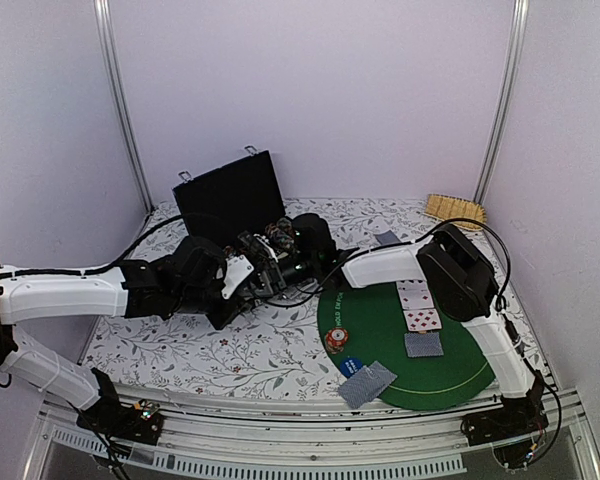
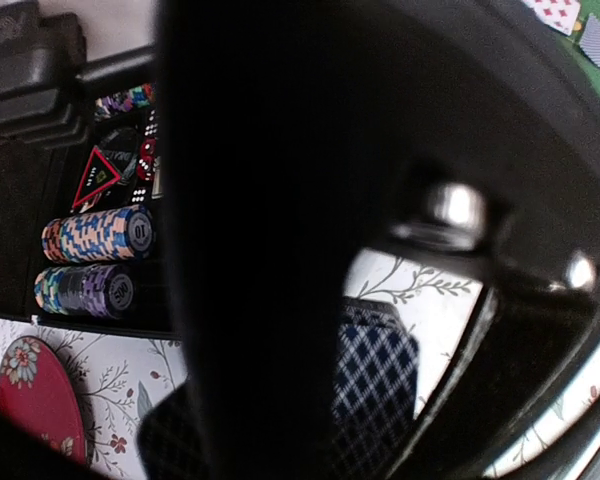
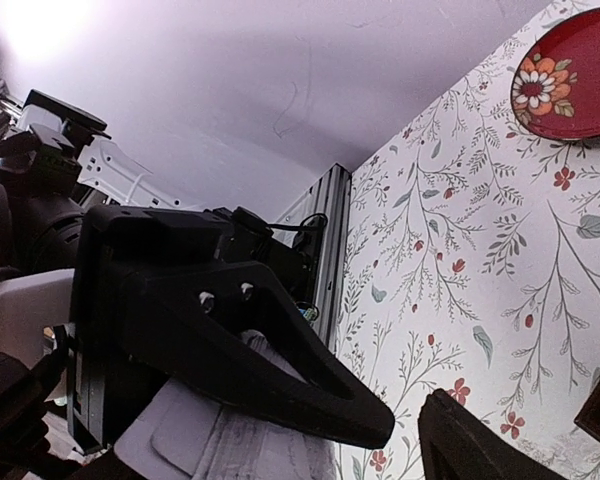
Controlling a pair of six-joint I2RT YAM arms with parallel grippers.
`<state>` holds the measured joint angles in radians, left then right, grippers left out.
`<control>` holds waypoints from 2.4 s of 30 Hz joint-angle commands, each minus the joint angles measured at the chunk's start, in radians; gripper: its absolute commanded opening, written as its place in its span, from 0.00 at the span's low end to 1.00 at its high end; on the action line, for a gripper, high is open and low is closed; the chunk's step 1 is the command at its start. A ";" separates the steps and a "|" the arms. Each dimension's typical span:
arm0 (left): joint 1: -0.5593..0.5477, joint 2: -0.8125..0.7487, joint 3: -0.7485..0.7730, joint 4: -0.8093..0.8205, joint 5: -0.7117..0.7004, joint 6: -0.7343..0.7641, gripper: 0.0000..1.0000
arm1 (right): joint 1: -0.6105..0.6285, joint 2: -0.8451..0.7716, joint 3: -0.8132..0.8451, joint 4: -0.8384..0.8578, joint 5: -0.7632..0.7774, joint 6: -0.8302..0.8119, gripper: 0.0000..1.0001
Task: Distribute texas hold em gaming equipment
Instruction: Pass from the left arm to the right
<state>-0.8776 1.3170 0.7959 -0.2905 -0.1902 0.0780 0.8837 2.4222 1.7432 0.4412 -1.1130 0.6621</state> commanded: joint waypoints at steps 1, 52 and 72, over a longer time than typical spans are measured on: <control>-0.018 0.014 0.023 0.012 -0.018 0.003 0.34 | 0.005 0.013 0.015 -0.046 0.037 0.009 0.74; -0.020 0.019 0.025 0.009 -0.035 0.003 0.33 | 0.018 -0.033 0.047 -0.313 0.031 -0.254 0.41; -0.021 0.043 0.028 0.029 -0.019 0.005 0.49 | -0.035 -0.174 -0.092 -0.312 -0.042 -0.260 0.02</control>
<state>-0.9077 1.3495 0.8135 -0.2646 -0.1459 0.0742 0.8642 2.3157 1.6871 0.1349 -1.0645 0.3504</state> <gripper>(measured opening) 0.469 0.333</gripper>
